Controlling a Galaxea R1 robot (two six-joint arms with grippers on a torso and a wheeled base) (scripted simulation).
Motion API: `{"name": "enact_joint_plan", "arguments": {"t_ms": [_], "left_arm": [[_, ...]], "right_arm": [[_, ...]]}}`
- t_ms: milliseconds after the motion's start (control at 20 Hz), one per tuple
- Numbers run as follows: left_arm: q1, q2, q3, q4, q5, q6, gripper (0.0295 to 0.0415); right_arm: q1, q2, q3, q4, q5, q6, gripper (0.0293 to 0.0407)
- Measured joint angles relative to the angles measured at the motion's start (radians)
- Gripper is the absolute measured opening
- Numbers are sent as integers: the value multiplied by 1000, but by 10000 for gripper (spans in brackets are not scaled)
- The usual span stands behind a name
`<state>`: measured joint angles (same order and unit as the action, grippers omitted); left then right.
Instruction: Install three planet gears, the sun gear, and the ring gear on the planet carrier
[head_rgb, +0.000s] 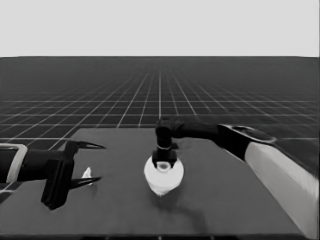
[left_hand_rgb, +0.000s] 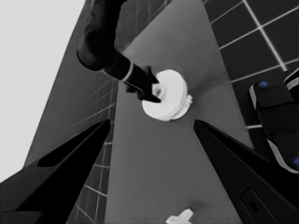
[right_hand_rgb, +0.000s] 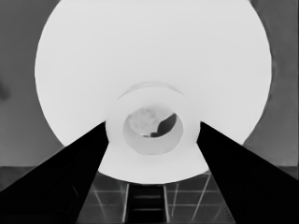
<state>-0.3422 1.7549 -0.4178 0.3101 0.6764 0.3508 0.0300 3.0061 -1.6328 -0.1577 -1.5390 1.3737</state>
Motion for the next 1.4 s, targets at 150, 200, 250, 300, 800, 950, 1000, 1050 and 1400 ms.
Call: {"name": "enact_joint_plan", "arguments": {"t_ms": [150, 200, 250, 300, 800, 950, 1000, 1050, 1400], "left_arm": [[0, 0, 0, 0, 0, 0, 385], [0, 0, 0, 0, 0, 0, 385], [0, 0, 0, 0, 0, 0, 385], [0, 0, 0, 0, 0, 0, 385], [0, 0, 0, 0, 0, 0, 385], [0, 0, 0, 0, 0, 0, 385], [0, 0, 0, 0, 0, 0, 385], [0, 0, 0, 0, 0, 0, 385], [0, 0, 0, 0, 0, 0, 385]], "right_arm": [[-1, 29, -36, -1, 0, -5, 348], [-1, 32, -40, -2, 0, -5, 348], [-38, 38, -59, -40, 10, -17, 348], [-65, 42, -74, -63, 17, -25, 348], [-100, 50, -97, -93, 28, -29, 348], [-100, 50, -96, -93, 29, -6, 348], [-100, 51, -96, -93, 29, 2, 348], [-101, 51, -96, -93, 29, 10, 348], [-101, 50, -96, -93, 29, 71, 348]]}}
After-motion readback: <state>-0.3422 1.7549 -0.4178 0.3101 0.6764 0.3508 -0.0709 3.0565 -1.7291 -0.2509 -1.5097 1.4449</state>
